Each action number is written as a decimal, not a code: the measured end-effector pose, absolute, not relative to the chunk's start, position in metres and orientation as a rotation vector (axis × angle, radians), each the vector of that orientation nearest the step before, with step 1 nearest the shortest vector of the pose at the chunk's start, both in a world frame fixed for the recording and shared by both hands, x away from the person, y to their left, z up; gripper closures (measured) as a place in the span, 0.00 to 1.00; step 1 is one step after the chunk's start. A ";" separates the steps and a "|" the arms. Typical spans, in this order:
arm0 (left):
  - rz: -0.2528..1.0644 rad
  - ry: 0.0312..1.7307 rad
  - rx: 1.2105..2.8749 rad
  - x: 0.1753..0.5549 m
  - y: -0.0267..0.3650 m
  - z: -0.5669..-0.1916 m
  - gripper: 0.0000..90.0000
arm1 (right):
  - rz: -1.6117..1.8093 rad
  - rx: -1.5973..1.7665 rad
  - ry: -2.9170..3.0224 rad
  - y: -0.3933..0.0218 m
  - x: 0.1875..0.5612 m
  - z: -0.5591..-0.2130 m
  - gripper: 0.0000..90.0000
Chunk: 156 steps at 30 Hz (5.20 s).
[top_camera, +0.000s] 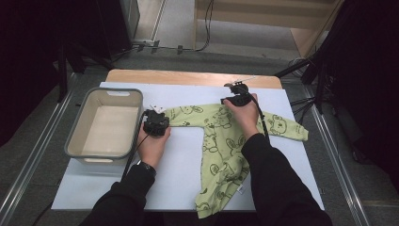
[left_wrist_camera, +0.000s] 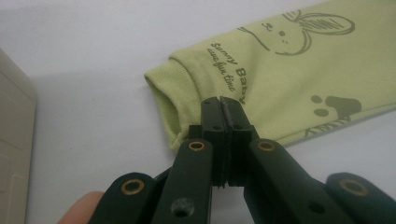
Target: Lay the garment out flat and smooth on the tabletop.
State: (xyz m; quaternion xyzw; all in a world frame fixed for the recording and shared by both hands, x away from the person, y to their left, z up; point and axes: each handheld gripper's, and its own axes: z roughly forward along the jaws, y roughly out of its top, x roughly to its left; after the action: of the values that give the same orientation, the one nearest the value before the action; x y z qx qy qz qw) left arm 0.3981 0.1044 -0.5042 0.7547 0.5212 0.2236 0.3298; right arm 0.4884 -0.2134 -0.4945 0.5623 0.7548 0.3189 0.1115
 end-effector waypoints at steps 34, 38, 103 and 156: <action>0.526 1.231 1.896 0.386 0.093 -0.482 0.60 | 1.030 1.609 2.101 -0.271 0.461 -0.478 0.49; 0.485 1.190 1.922 0.382 0.086 -0.481 0.56 | 0.969 1.634 2.074 -0.306 0.438 -0.476 0.42; 0.149 0.874 2.171 0.318 0.012 -0.514 1.00 | 1.133 1.758 1.895 -0.361 0.259 -0.504 0.00; 0.140 0.877 2.151 0.317 0.013 -0.516 1.00 | 1.048 1.489 2.125 -0.257 0.193 -0.510 0.97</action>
State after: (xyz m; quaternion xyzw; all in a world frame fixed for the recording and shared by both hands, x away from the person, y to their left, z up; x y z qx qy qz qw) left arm 0.3173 0.0135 -0.5161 0.8486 0.3461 0.0552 0.3962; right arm 0.1925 -0.2574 -0.5097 0.5243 0.7482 0.3690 0.1706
